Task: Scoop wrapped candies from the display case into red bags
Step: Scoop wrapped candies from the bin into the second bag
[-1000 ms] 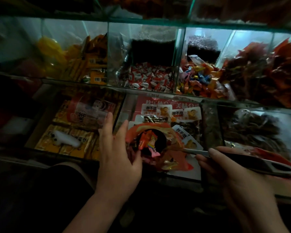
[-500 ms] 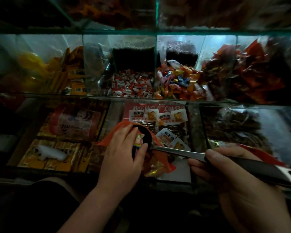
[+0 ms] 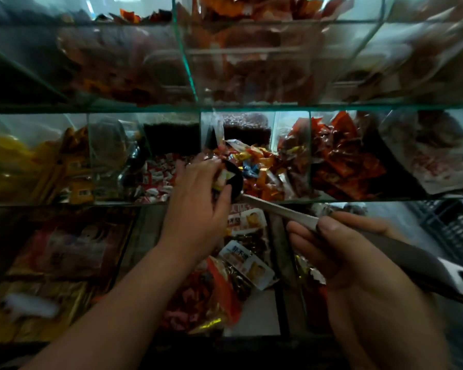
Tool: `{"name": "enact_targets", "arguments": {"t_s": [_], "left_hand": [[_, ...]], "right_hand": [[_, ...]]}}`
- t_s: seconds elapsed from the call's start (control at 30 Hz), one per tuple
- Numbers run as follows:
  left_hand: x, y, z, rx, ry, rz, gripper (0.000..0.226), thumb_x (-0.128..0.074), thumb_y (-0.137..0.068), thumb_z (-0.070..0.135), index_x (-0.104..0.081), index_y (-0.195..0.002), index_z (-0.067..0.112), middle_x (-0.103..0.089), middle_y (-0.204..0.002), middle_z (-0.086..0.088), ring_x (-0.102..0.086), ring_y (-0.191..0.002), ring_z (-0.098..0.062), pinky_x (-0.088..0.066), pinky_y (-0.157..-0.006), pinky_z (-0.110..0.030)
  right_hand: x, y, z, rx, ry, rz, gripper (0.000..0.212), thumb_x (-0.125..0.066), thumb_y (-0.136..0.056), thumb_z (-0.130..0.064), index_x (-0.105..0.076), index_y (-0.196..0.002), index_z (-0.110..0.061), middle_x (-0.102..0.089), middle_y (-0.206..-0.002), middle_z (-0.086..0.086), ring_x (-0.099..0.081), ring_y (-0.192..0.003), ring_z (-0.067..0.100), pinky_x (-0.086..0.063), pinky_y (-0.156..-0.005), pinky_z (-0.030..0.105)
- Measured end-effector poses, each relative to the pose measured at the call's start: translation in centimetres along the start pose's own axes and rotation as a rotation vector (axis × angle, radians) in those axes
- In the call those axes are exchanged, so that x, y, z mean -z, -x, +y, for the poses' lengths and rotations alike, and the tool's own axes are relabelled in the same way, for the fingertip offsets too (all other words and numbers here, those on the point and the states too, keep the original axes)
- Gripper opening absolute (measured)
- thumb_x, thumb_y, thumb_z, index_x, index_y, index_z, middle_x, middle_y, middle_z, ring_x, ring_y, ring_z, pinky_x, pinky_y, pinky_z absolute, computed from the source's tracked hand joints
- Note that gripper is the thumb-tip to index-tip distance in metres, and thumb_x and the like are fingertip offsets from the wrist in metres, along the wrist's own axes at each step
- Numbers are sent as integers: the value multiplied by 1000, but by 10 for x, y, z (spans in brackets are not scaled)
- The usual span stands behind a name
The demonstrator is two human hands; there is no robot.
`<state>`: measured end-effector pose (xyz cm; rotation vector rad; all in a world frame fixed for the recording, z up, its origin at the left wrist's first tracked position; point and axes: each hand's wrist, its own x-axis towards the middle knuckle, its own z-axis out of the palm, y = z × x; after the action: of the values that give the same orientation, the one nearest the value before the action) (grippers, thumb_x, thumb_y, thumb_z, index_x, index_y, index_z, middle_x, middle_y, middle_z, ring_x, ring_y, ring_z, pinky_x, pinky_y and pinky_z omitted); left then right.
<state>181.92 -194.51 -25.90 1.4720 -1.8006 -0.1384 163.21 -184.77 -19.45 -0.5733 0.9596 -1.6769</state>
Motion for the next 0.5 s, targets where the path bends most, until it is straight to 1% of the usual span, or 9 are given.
{"name": "enact_targets", "arguments": {"t_s": [0.07,0.13,0.2,0.23,0.27,0.33,0.37,0.43,0.5], "left_hand": [[-18,-28,7,-41,31,-21,41,-48,-104,34,-49,-141,16,-51,-143,-2,-35,-144,-20,-13,-127,-51],[-36,-51,11,-6,107,-75,47,-47,-106,37,-43,-149,17,-44,-154,-2,-31,-147,-19,-22,-123,-53],[-48,-64,8,72,166,-99,54,-45,-107,44,-35,-155,21,-34,-162,0,-28,-150,-17,-26,-122,-52],[-52,-65,5,93,191,-92,56,-45,-107,45,-34,-156,21,-34,-162,-1,-29,-150,-18,-28,-121,-52],[-53,-65,2,103,220,-77,57,-46,-106,44,-33,-156,20,-35,-161,-2,-33,-148,-19,-32,-119,-51],[-54,-61,-3,97,279,-43,57,-48,-103,43,-36,-154,19,-41,-153,-5,-42,-140,-20,-41,-113,-51],[-54,-60,-5,95,297,-34,57,-48,-102,44,-38,-152,20,-43,-149,-5,-44,-137,-19,-43,-111,-50],[-53,-59,-6,104,310,-30,56,-48,-101,44,-38,-153,22,-43,-149,-3,-45,-137,-18,-44,-110,-50],[-53,-59,-9,95,313,-8,54,-50,-103,41,-38,-153,24,-42,-151,0,-43,-138,-15,-43,-112,-46]], "right_hand": [[-4,-14,0,87,-7,26,16,-68,-81,2,-65,-79,-14,-75,-67,15,-79,-67,28,-60,-56,22],[-9,-34,6,118,6,15,21,-61,-95,5,-64,-85,-13,-76,-66,10,-79,-68,22,-59,-56,20],[-14,-59,16,114,62,-25,32,-58,-101,0,-73,-78,-18,-77,-65,4,-78,-68,13,-59,-57,17],[-18,-70,23,177,172,-46,35,-61,-101,-4,-76,-74,-20,-78,-70,2,-78,-70,9,-59,-59,17],[-17,-81,29,339,363,-91,27,-66,-98,-7,-77,-78,-21,-78,-78,2,-77,-75,8,-60,-63,19],[-13,-101,40,655,790,-279,6,-73,-93,-6,-72,-96,-11,-74,-93,0,-73,-85,9,-60,-72,29],[-10,-115,44,746,963,-396,11,-72,-92,-4,-71,-102,-8,-72,-98,3,-70,-89,13,-59,-77,35],[-7,-124,47,805,1151,-541,20,-72,-89,-2,-69,-109,-7,-69,-107,6,-68,-96,19,-58,-82,42],[5,-122,46,870,1160,-571,25,-71,-87,-4,-67,-111,-11,-67,-110,4,-66,-98,18,-57,-82,41]]}}
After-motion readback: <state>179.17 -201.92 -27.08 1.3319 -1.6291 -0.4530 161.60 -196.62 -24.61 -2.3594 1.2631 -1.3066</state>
